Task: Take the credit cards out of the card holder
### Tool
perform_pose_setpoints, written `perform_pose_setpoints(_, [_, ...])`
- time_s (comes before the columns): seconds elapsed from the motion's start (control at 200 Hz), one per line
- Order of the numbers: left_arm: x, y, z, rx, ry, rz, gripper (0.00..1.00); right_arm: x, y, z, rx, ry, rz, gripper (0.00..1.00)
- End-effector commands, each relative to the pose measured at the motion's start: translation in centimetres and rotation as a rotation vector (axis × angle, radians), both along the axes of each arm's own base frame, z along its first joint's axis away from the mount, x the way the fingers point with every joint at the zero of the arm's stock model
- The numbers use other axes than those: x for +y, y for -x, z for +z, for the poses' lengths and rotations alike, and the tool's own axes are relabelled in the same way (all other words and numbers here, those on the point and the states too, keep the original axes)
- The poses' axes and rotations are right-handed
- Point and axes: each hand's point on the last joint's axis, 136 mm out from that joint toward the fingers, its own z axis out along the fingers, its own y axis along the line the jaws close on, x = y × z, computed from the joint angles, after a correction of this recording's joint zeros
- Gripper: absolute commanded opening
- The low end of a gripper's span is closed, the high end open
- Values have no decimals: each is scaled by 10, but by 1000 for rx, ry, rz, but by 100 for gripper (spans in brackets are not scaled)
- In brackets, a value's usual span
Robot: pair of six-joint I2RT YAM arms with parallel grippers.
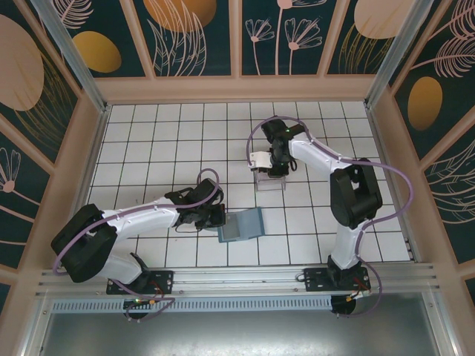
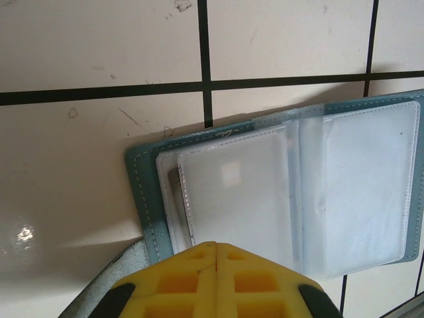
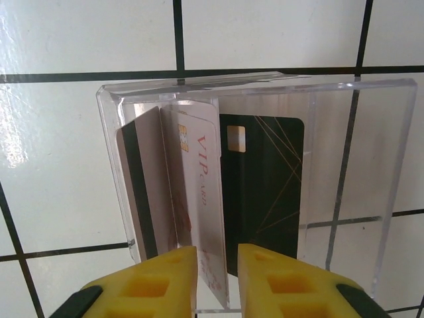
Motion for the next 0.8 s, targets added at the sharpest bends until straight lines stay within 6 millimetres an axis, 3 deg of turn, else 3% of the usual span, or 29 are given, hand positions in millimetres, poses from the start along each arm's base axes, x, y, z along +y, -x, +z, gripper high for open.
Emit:
perform_pose_setpoints(0.0, [2, 1, 5, -4, -4, 11, 2, 7, 11, 19, -16, -49, 5, 37])
perform_pose_setpoints(0.025, [2, 1, 5, -5, -4, 13, 1, 7, 12, 19, -22, -53, 7, 49])
perform_pose_setpoints(0.06, [2, 0, 6, -6, -2, 15, 2, 6, 14, 17, -26, -50, 9, 74])
perform_pose_setpoints(0.1, [1, 0, 5, -4, -1, 13, 2, 3, 14, 14, -35, -43, 9, 82])
perform_pose_setpoints(0.465, [3, 2, 5, 0, 2, 21, 2, -1, -5, -11, -120, -1, -8, 84])
perform_pose_setpoints(0.796, [5, 3, 3, 3, -3, 29, 2, 1, -39, -1, -251, 18, -38, 84])
